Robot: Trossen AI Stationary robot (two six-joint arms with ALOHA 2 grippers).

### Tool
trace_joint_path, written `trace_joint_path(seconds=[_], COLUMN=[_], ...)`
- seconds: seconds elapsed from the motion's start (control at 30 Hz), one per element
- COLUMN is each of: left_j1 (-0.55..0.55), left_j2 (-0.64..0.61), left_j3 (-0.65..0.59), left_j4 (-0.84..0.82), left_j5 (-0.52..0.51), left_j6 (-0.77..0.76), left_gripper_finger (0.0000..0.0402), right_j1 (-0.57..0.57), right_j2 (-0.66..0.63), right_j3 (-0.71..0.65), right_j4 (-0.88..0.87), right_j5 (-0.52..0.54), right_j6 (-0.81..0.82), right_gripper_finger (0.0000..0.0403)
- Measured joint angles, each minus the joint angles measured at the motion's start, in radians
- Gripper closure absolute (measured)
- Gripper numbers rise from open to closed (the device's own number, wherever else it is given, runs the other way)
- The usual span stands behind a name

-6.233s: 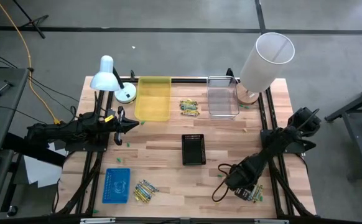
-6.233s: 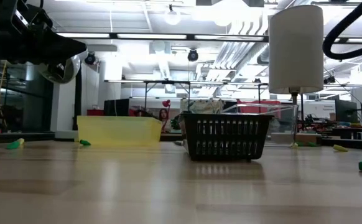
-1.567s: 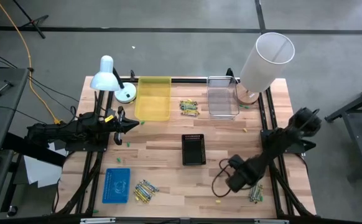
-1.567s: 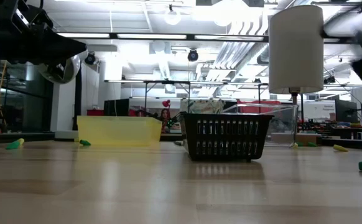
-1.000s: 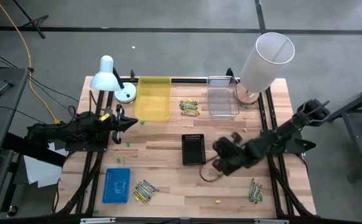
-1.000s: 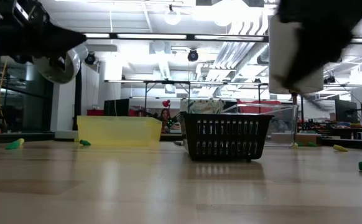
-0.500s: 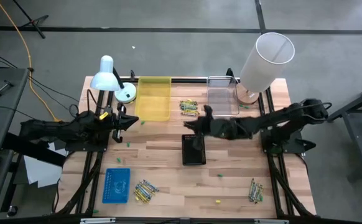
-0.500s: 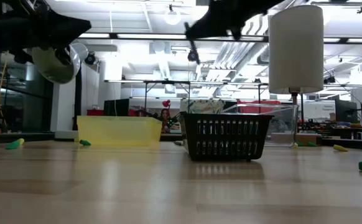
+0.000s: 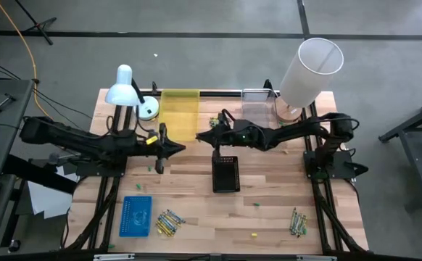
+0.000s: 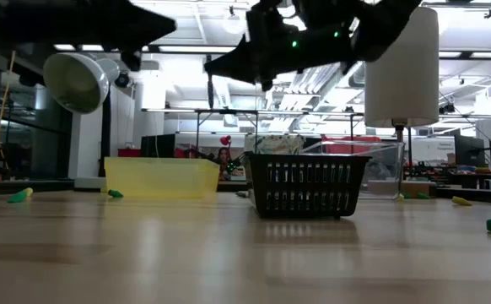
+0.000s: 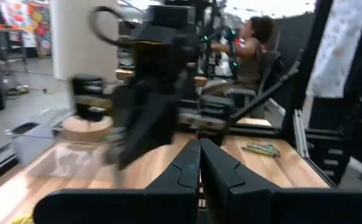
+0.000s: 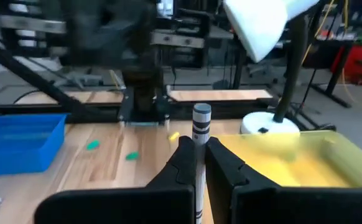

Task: Sort crayons
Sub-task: Put the gray crayon into the yellow transparent bin

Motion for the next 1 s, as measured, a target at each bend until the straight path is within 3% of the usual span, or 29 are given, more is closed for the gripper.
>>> trace_joint_path(seconds=[0.13,0.4,0.67,0.83,1.0], left_j1=[-0.026,-0.111,-0.202,-0.23,-0.247], left_j2=[0.027,-0.076,-0.166,-0.17,-0.17], left_j3=[0.038,0.06,0.06,0.06,0.06], left_j4=[-0.001,0.01,-0.023,-0.052,-0.055], left_j5=[0.001,0.001,0.001,-0.004,-0.006], left_j6=[0.02,0.079,0.135,0.135,0.133], left_gripper_finger=[0.0399,0.0399,0.0399,0.0399,0.0399], right_j1=[-0.03,-0.118,-0.149,-0.15,-0.15], right_j2=[0.039,0.222,0.426,0.455,0.455], right_j3=[0.001,0.112,0.298,0.371,0.412], right_j4=[0.116,0.192,0.132,-0.022,-0.127], right_j5=[-0.004,0.074,0.129,0.14,0.14], right_j6=[-0.004,0.105,0.143,0.165,0.178], right_gripper_finger=[0.0402,0.0402,0.0402,0.0397,0.0366])
